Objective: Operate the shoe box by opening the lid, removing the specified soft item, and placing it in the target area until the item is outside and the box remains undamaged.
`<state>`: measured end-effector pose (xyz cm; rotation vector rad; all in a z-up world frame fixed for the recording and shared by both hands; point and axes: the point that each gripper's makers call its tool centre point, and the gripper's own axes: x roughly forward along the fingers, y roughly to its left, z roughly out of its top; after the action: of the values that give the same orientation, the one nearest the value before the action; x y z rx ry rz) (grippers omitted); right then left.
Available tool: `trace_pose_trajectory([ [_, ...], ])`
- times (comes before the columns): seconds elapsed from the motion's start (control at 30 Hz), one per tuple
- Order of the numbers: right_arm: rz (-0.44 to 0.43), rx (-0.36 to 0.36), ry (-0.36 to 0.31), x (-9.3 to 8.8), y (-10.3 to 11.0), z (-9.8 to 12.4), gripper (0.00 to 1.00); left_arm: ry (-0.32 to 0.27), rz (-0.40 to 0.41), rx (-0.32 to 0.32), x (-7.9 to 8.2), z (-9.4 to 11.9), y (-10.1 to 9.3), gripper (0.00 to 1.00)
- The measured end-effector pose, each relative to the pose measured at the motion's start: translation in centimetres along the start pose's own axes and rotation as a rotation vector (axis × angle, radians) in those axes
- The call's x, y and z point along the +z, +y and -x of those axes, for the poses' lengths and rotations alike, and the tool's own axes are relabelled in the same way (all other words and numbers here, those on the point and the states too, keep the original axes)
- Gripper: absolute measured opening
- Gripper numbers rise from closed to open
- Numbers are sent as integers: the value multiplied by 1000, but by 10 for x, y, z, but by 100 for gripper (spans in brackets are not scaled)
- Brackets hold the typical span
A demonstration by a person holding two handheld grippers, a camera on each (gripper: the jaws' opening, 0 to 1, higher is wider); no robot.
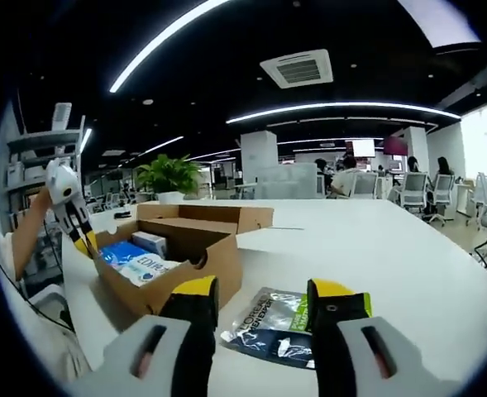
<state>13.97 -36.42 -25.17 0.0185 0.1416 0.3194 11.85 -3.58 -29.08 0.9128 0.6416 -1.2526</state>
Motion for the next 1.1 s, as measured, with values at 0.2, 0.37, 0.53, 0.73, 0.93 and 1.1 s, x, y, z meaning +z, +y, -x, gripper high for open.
trace_pose_trajectory([
  [0.2, -29, -17, -57, 17, 1, 9, 38, -14, 0, 12, 1, 0, -2, 7],
  [0.37, -25, -2, -79, 31, 11, 14, 29, -11, -7, 10, 1, -1, -1, 7],
  [0.53, -4, 38, -126, 55, 25, 19, 26, -11, 9, -3, 2, -1, 0, 7],
  [0.73, 33, 42, -117, 58, 39, 24, 25, -13, 10, -13, 3, -1, -1, 6],
  [0.93, 29, 77, -113, 58, 47, 18, 26, 39, -14, -22, 0, -2, 0, 6],
  [1.1, 39, 89, -95, 59, 48, 15, 26, 22, -7, -13, 0, -1, 0, 6],
])
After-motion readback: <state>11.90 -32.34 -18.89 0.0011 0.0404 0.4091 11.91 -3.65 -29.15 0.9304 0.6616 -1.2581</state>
